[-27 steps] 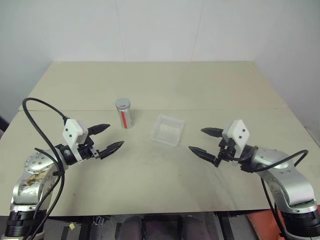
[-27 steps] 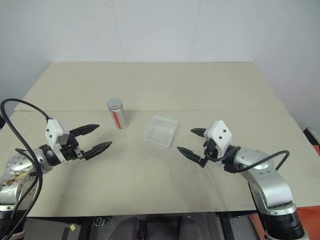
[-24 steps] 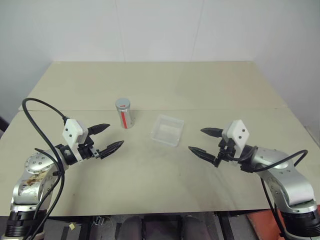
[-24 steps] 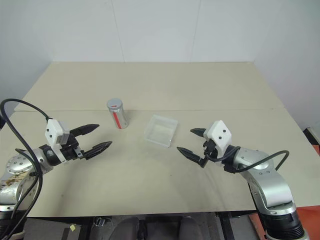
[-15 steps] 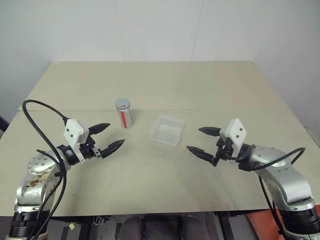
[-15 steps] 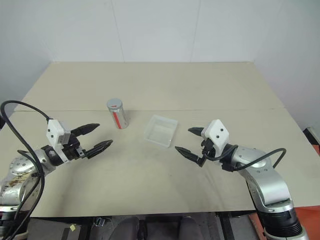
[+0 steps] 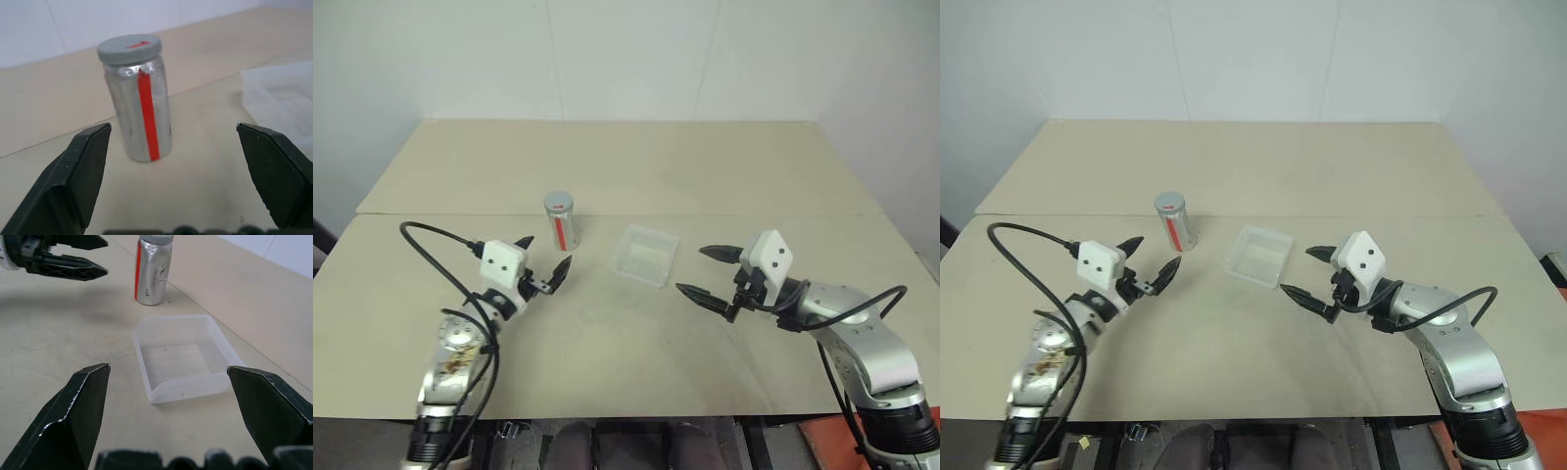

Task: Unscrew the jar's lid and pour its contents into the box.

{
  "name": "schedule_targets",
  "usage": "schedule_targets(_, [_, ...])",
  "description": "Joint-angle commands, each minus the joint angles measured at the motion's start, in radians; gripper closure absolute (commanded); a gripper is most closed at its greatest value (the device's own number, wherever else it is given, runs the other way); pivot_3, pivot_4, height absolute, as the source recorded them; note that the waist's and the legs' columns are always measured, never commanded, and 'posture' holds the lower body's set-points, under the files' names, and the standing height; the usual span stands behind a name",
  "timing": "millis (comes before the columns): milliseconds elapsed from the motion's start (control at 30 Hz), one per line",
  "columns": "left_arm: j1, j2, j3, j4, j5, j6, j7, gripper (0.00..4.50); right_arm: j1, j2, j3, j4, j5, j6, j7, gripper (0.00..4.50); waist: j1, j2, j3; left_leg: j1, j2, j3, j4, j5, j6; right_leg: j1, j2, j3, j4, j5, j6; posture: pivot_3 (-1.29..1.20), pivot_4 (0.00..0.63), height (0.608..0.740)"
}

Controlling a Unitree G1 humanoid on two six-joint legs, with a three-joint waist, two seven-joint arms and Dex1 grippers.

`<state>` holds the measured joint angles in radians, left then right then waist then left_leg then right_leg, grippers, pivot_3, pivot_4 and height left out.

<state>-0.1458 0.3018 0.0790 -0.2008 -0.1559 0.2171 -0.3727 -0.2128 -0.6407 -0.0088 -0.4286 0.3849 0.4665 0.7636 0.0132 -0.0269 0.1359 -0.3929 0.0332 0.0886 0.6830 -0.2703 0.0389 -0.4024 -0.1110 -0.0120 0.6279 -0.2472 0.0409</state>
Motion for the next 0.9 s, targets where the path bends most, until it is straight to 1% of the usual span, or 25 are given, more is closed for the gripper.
schedule_targets(33, [-0.055,-0.055,-0.035,0.011,0.071,-0.034,0.105,0.02,-0.016,-0.009,-0.023,-0.032,0.002,-0.023,0.000,0.00,-0.001,0.000,0.000,0.000,0.000,0.000,0.000,0.000,0.000,0.000,0.000,0.000,0.000,0.000,0.000,0.00,0.150,0.740])
schedule_targets(267, [-0.139,-0.137,-0.064,0.108,0.160,-0.074,0.238,0.02,-0.008,-0.015,-0.027,-0.049,-0.002,-0.020,-0.003,0.00,-0.002,0.000,0.000,0.000,-0.001,0.000,0.000,0.000,0.000,0.000,0.000,0.000,0.000,0.000,0.000,0.00,0.150,0.740])
schedule_targets(533, [-0.142,-0.159,-0.052,0.152,0.172,-0.115,0.284,0.02,0.003,-0.020,-0.035,-0.065,-0.002,-0.017,-0.010,0.00,-0.001,0.000,0.000,-0.001,0.000,0.000,0.000,0.000,0.000,-0.001,0.000,0.000,0.000,0.000,0.000,0.00,0.150,0.740])
schedule_targets(900, [-0.233,-0.212,-0.053,0.297,0.195,-0.141,0.370,0.02,0.008,-0.019,-0.031,-0.080,-0.006,-0.010,-0.023,0.00,0.000,-0.001,0.001,-0.002,-0.001,-0.001,0.001,0.000,0.000,-0.001,0.000,-0.001,-0.001,0.000,0.000,0.00,0.150,0.740])
